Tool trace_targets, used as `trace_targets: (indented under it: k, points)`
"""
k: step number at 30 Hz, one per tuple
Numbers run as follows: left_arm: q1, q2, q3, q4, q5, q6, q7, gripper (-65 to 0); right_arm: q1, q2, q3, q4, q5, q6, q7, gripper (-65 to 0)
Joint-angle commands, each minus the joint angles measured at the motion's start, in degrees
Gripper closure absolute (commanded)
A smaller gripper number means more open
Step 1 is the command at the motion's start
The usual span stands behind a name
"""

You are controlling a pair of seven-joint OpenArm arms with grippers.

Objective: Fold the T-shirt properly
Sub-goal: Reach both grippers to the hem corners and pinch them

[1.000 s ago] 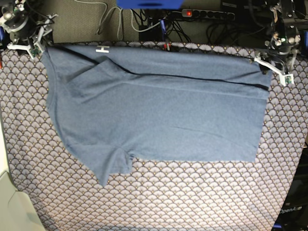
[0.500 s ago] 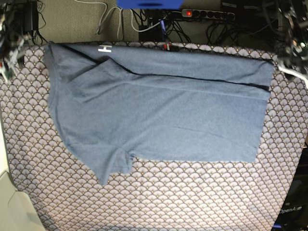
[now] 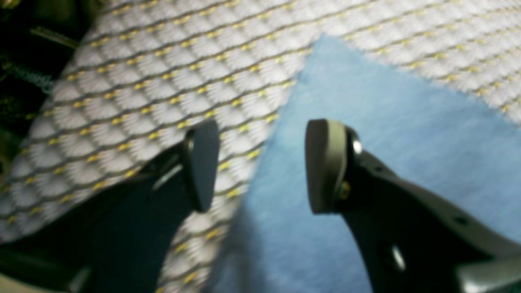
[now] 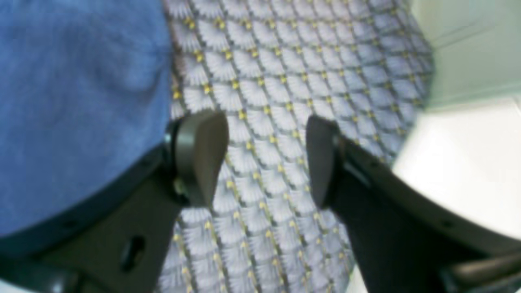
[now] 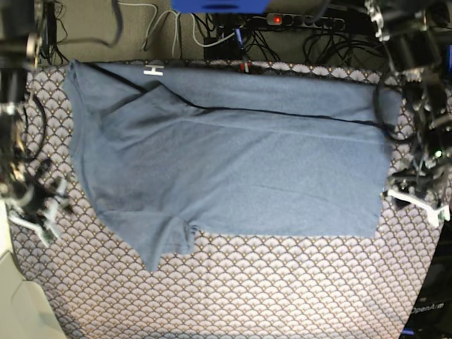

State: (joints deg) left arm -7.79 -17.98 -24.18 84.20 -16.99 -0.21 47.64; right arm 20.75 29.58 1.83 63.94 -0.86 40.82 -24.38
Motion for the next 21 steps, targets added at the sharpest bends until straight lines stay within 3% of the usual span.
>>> trace_targets:
  k: [1, 5, 9, 13, 21]
  points:
    - [-2.8, -0.4, 1.1, 0.0, 0.3, 0.3, -0.5, -33.2, 4.7, 0.1, -2.0, -3.1, -0.2, -0.8, 1.1, -35.2]
    - [-9.5, 1.3, 6.1, -5.7, 0.3, 0.4, -1.1, -33.2, 15.0, -4.7, -8.4, -14.5, -0.2, -0.8, 1.9, -35.2]
    - [-15.0, 1.4, 9.8, -13.7, 0.4, 0.5, -1.4, -33.2, 19.0, -8.4, -10.5, -20.6, -0.2, -0.8, 5.3, -35.2]
    - [-19.0, 1.4, 12.4, -21.6, 0.4, 0.5, -7.9, -33.2, 21.0, -9.8, -10.8, -25.3, -0.2, -0.8, 7.9, -35.2]
    - [-20.4, 1.1, 16.8, -33.2, 0.4, 0.5, -19.6, -33.2, 22.3, -9.4, -10.8, -33.5, -0.2, -0.8, 14.8, -35.2]
